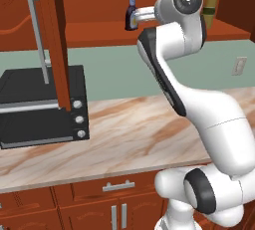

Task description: Move the condiment bottle and oil and vinegar bottle from the cabinet to the dining counter.

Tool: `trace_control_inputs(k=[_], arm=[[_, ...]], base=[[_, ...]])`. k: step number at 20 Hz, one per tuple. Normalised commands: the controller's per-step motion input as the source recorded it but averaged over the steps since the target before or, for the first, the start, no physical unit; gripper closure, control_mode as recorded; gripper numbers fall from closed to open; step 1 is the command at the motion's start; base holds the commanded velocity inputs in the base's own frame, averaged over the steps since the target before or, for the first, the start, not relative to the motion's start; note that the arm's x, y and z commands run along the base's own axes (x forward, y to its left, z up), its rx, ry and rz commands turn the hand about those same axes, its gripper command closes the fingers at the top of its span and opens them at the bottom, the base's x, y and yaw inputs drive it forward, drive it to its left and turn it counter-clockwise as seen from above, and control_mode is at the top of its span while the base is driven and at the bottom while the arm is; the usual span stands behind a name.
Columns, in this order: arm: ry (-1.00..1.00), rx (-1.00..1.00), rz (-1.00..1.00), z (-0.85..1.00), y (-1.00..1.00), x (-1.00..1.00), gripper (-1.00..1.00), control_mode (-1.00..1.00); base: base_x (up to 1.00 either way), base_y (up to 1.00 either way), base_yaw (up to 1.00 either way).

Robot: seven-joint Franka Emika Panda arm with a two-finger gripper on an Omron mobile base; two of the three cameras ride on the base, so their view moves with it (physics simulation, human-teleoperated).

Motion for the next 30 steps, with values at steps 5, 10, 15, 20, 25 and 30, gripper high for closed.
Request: trace_control_inputs(k=[5,10,15,20,25,30], arm=[[0.02,0.00,-0.02,0.00,0.15,0.36,-1.00,-1.00],[0.05,0.00,-0.04,0.00,0.12,0.43,-1.00,-1.00],[0.03,0.00,-0.06,-0.05,0.03,0.40,-1.00,-1.00],[0.00,0.00,-0.06,-0.02,0.03,0.34,-1.00,-1.00],[0.00,0.00,-0.05,-0.06,0.06,0.25,-1.00,-1.00],[0.00,0.03,-0.04,-0.05,0.11,0.23,-1.00,-1.00]], base=[[0.00,0.00,0.00],[0.00,0.00,0.00],[0.00,0.00,0.00],[0.00,0.00,0.00],[0.00,0.00,0.00],[0.00,0.00,0.00]])
